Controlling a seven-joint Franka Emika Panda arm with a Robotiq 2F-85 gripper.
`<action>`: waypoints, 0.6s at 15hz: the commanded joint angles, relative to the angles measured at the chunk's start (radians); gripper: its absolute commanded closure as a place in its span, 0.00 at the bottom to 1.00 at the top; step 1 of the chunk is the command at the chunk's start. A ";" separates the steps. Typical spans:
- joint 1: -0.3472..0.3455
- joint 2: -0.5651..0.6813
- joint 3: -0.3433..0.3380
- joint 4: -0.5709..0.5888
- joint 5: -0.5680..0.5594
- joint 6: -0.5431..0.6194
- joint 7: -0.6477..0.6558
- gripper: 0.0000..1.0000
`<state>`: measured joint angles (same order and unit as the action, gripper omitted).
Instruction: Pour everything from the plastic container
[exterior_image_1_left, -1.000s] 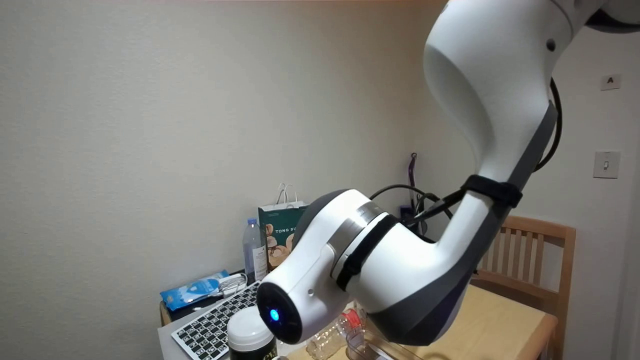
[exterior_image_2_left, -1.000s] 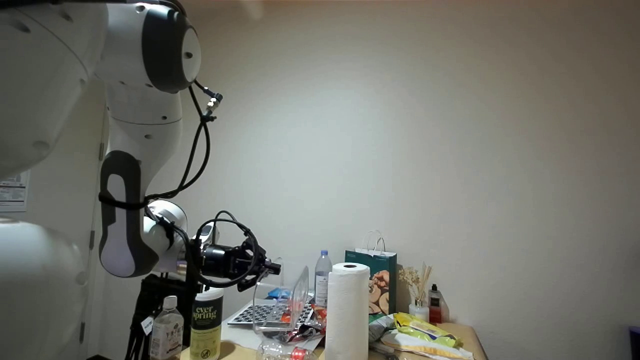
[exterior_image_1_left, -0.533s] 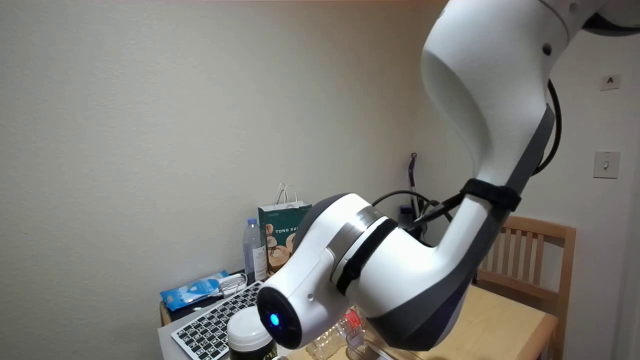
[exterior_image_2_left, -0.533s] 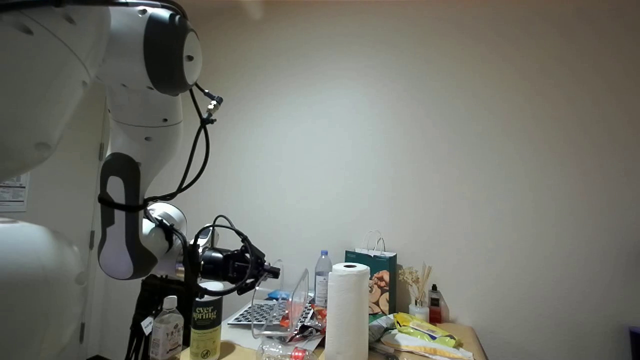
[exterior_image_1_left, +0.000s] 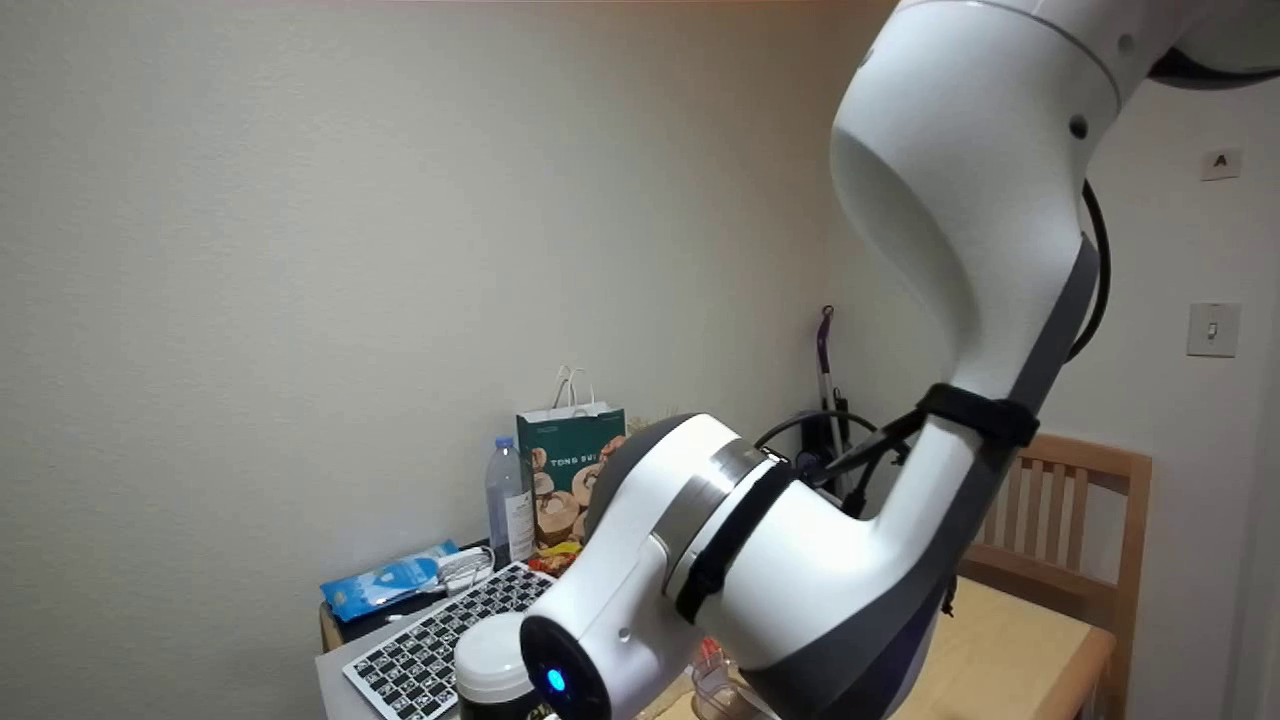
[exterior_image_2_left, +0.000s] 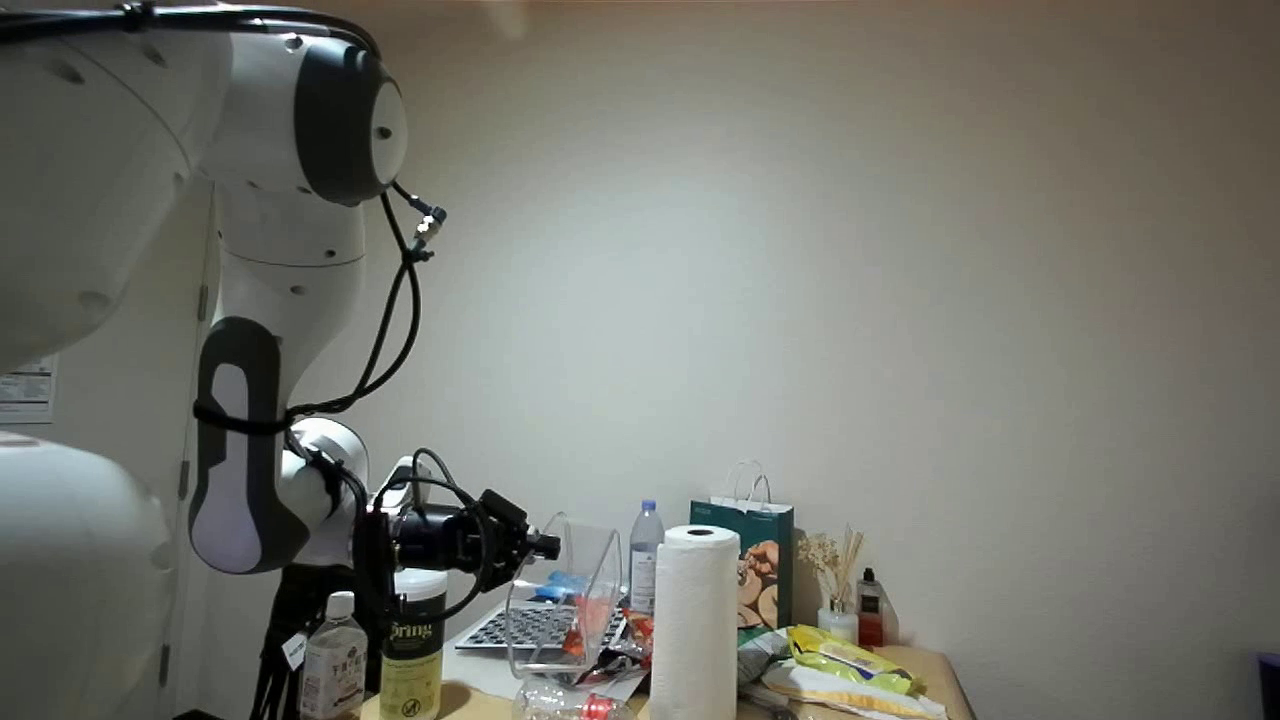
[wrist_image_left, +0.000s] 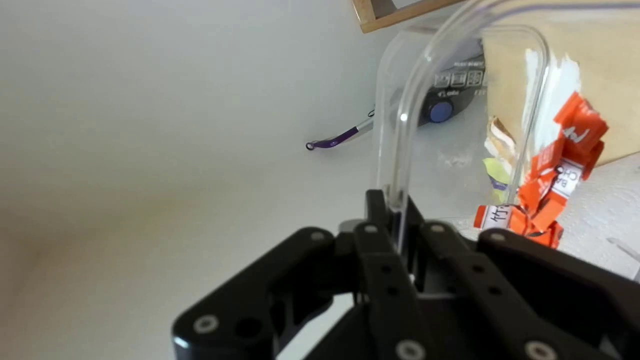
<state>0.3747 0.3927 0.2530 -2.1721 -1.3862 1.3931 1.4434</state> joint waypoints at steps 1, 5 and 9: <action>0.005 0.013 0.010 -0.006 -0.046 -0.064 0.077 0.98; 0.014 0.027 0.012 -0.006 -0.089 -0.126 0.160 0.98; 0.014 0.041 0.022 -0.004 -0.106 -0.176 0.211 0.98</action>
<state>0.3857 0.4244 0.2632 -2.1720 -1.4662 1.2737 1.6124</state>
